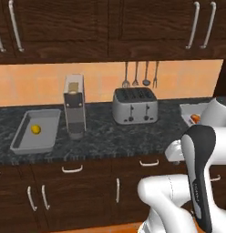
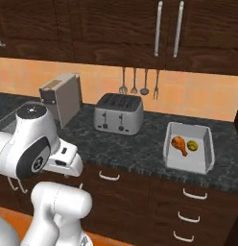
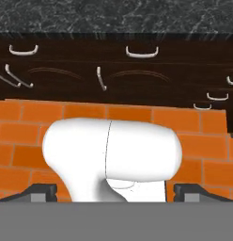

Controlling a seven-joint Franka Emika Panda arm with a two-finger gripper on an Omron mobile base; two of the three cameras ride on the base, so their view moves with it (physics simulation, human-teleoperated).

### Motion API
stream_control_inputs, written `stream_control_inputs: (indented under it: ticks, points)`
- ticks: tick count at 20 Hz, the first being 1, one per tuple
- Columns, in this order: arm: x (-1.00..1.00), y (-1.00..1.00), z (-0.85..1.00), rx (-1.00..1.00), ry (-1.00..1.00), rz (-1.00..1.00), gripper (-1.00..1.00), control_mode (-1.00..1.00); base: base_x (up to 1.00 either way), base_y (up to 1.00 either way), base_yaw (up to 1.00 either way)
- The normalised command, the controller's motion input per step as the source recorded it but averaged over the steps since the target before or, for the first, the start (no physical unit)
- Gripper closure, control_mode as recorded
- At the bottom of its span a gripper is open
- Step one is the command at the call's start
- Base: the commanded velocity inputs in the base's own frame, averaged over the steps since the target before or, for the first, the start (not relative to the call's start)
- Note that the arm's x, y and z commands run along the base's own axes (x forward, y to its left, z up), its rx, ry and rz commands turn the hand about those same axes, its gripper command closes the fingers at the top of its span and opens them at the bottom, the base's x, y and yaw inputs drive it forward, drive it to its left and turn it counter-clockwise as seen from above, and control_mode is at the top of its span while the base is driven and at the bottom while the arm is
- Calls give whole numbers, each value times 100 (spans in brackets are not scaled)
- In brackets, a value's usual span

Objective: Place one lemon and one chicken drumstick in each tupperware on the nearby counter, to pack two identical lunches.

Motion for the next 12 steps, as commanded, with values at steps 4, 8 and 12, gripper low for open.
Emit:
stream_control_inputs:
  ticks: [4, 8, 12]
  points:
    - [0, 0, 0, 0, 0, 0, -100, 100, -67, -100, 2]
    - [0, 0, 0, 0, 0, 0, -100, 100, -15, -100, 0]
    - [0, 0, 0, 0, 0, 0, -100, 100, 0, -100, 0]
